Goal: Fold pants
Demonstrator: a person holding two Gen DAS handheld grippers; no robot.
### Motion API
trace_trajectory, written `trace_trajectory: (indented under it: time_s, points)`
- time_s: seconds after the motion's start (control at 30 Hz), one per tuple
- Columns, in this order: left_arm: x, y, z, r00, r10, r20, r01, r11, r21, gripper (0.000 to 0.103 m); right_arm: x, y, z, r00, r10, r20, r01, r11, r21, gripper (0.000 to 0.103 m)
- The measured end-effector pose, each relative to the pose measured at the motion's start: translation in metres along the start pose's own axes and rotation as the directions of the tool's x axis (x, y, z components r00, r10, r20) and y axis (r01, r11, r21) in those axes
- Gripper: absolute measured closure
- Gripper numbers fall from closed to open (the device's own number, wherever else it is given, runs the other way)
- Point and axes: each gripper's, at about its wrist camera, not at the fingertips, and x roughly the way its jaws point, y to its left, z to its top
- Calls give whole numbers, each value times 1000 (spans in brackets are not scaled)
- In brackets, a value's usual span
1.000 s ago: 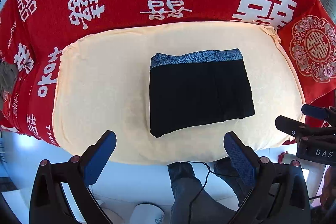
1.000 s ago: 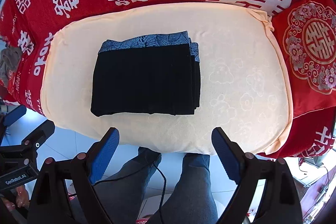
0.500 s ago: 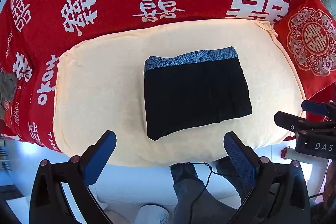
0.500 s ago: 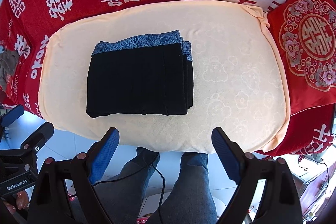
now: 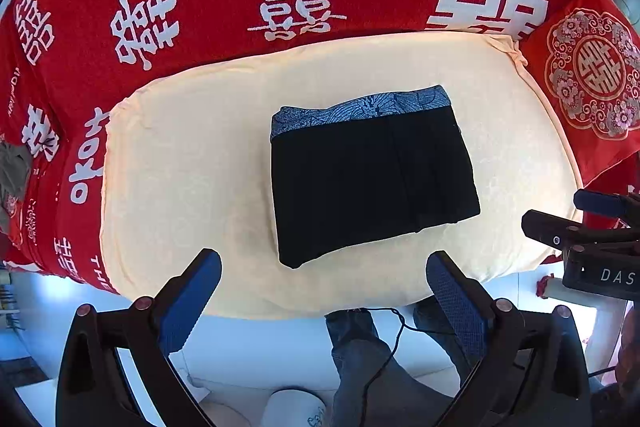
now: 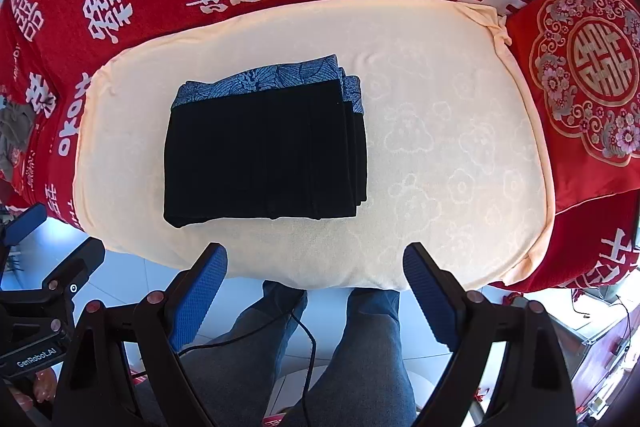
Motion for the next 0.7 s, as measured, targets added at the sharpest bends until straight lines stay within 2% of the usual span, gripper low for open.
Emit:
trace_trajectory:
  time_s: [0.33,0.53,0.7]
  points:
    - [1,3,1,1000,0,4,0,1000,-11,0,0,2,4,1000,-3,1,3,1000,-12,11]
    - [-6,1,2,999,-36,36,37,999,-23,0,1,3,4,1000,-3,-3,3,1000,-12,11]
    - [-3,0,0,999,-28,16,28,999,-18,0,3,3,4,1000,-4,-8,4,1000,-13,11]
